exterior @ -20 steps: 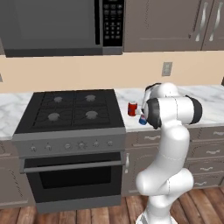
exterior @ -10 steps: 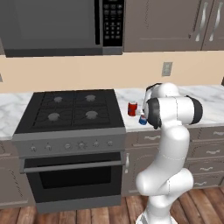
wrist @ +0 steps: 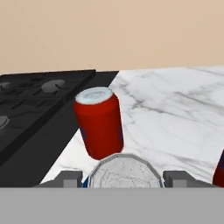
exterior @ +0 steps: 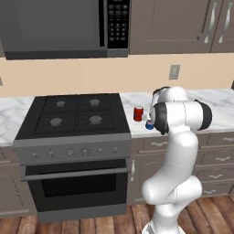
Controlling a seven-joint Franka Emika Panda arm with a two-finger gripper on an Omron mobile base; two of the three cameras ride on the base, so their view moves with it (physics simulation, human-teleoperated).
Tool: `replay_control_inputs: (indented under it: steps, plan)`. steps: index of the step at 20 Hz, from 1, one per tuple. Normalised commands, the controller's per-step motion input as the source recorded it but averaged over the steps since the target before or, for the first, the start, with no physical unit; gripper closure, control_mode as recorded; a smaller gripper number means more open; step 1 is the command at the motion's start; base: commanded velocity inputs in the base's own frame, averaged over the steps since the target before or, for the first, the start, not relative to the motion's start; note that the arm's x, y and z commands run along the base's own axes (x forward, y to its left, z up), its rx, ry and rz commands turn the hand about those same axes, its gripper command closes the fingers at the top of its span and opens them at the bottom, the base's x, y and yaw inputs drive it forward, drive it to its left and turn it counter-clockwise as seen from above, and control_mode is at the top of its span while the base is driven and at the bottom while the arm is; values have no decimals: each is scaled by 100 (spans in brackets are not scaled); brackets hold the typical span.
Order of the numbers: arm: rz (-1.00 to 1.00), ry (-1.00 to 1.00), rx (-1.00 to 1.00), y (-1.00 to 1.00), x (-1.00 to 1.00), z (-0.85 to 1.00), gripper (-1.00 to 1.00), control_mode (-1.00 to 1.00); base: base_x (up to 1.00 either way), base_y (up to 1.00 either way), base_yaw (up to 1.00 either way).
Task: Four empty soda cans are scattered around the kitchen. Gather all the cans and cluster them next to the stove for recycling.
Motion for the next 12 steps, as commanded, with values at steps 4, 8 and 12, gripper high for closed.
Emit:
replay_control_inputs:
  steps: [4,8,12]
  plan:
    - [2,-3,0,0,0,0,100,-100,0,0,0]
    - [2,-3,0,0,1,0,100,-100,0,0,0]
    - [2,-1,0,0,6,-4,100,-100,0,0,0]
